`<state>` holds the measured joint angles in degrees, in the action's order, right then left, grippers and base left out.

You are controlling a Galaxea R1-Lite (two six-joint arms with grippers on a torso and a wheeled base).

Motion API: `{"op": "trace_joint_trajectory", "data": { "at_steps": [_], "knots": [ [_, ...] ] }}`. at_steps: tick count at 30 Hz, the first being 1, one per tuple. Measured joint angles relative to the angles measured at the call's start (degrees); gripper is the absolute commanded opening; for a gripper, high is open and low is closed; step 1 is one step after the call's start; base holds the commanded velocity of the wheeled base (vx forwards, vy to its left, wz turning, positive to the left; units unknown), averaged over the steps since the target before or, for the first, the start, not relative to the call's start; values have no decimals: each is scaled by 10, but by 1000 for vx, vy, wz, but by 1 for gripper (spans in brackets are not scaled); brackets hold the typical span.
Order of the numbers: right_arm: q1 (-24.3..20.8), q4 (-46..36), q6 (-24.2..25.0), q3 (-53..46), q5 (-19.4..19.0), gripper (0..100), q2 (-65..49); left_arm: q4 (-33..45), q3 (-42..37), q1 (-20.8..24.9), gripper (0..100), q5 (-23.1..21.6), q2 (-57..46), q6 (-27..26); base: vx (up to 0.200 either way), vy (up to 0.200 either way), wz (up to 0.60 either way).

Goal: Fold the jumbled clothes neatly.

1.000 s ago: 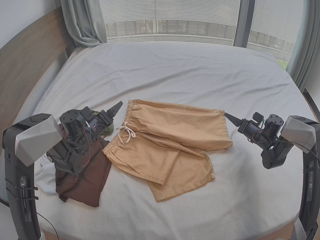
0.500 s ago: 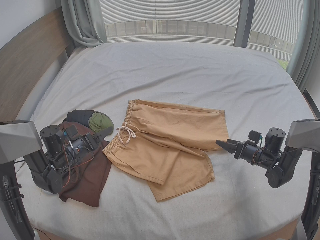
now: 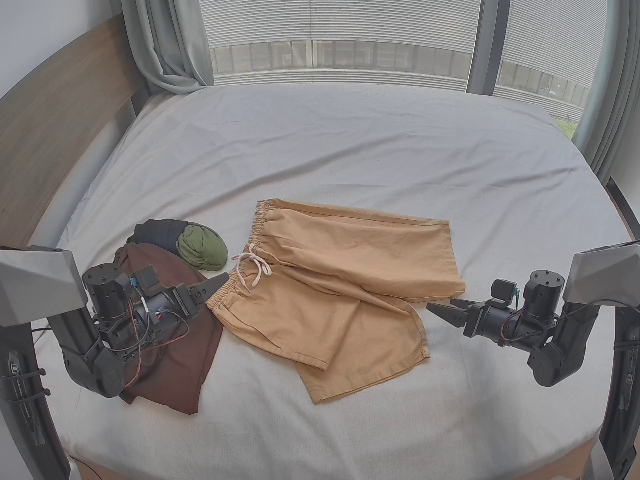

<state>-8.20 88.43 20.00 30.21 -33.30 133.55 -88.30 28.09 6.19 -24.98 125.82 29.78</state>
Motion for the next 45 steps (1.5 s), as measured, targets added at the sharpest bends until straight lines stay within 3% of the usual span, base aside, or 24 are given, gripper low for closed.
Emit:
{"op": "trace_joint_trajectory", "data": {
  "at_steps": [17,41,42,45],
  "knots": [
    [-5,0,0,6,0,100,65,-2,-2,4,100,1,11,0,0,0,0],
    [-49,2,1,3,15,100,139,-3,-1,4,100,1,14,0,0,0,0],
    [-49,2,1,5,17,0,141,-3,-1,4,100,1,14,0,0,0,0],
    [-50,2,1,12,25,0,146,-3,-1,4,100,0,14,0,0,0,0]
  ]
}}
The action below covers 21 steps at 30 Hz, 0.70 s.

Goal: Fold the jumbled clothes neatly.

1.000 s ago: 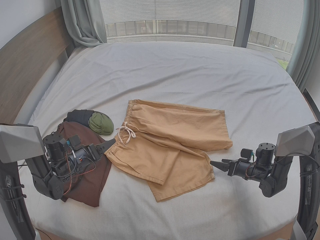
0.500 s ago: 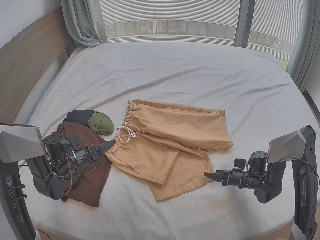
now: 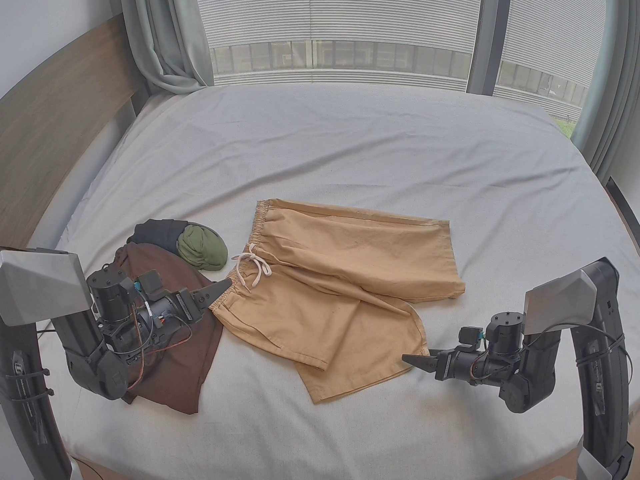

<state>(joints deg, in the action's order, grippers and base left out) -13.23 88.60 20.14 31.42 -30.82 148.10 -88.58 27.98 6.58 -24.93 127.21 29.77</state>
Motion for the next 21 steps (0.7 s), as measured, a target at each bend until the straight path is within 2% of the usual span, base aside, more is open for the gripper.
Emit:
{"op": "trace_joint_trajectory", "data": {
  "at_steps": [14,21],
  "knots": [
    [8,-2,0,7,6,0,3,0,0,0,100,0,0,0,0,0,0],
    [50,-4,-2,5,6,0,-28,0,0,0,100,0,0,0,0,0,0]
  ]
}}
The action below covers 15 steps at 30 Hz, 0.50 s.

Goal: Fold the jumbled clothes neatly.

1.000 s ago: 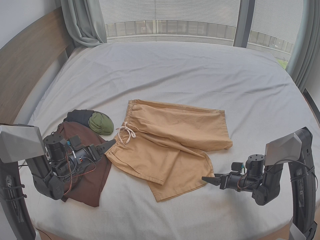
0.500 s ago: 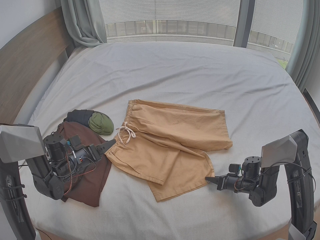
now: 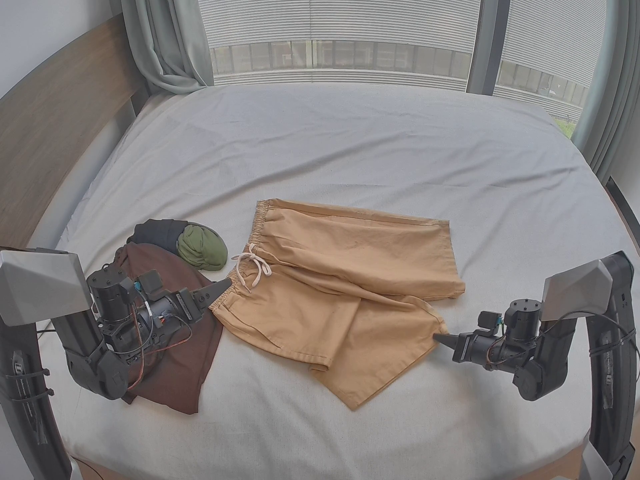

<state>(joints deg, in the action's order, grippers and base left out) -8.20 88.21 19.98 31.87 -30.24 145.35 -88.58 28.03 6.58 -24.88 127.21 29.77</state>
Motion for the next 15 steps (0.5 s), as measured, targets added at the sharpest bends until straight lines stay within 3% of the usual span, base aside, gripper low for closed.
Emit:
{"op": "trace_joint_trajectory", "data": {
  "at_steps": [15],
  "knots": [
    [50,-33,0,37,0,0,-34,0,0,0,100,0,1,0,0,0,0]
  ]
}}
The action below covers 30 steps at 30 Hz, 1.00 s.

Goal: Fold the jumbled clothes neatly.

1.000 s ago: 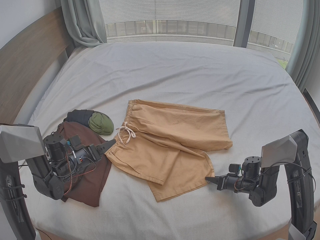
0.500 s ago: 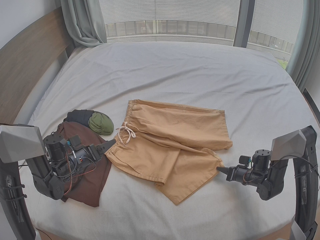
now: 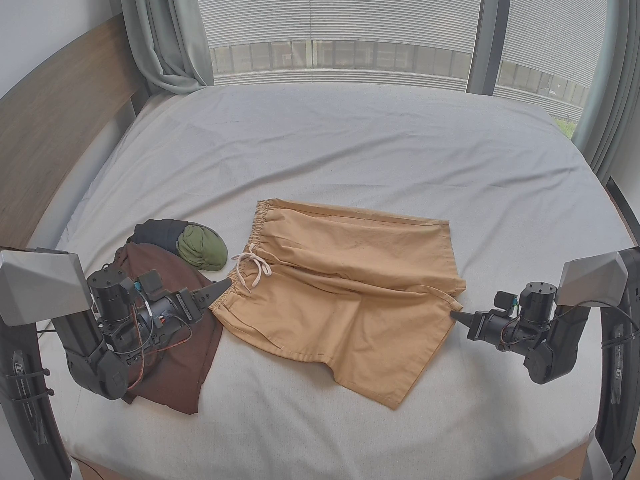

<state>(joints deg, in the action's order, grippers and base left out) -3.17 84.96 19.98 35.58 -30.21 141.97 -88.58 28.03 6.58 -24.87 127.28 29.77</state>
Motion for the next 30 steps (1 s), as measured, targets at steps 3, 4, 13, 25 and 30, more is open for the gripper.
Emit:
{"op": "trace_joint_trajectory", "data": {
  "at_steps": [3,4,13,25,30],
  "knots": [
    [5,-3,1,17,1,0,2,0,0,-1,100,0,1,0,0,0,0],
    [8,-3,1,23,1,0,4,0,0,-1,100,1,2,0,0,0,0],
    [22,-3,1,54,27,0,12,0,1,-2,100,1,5,0,0,0,0],
    [22,3,2,65,32,0,15,0,1,-2,100,1,12,-2,0,0,0],
    [19,3,2,64,32,100,14,0,1,-2,100,1,14,-1,0,0,0]
  ]
}}
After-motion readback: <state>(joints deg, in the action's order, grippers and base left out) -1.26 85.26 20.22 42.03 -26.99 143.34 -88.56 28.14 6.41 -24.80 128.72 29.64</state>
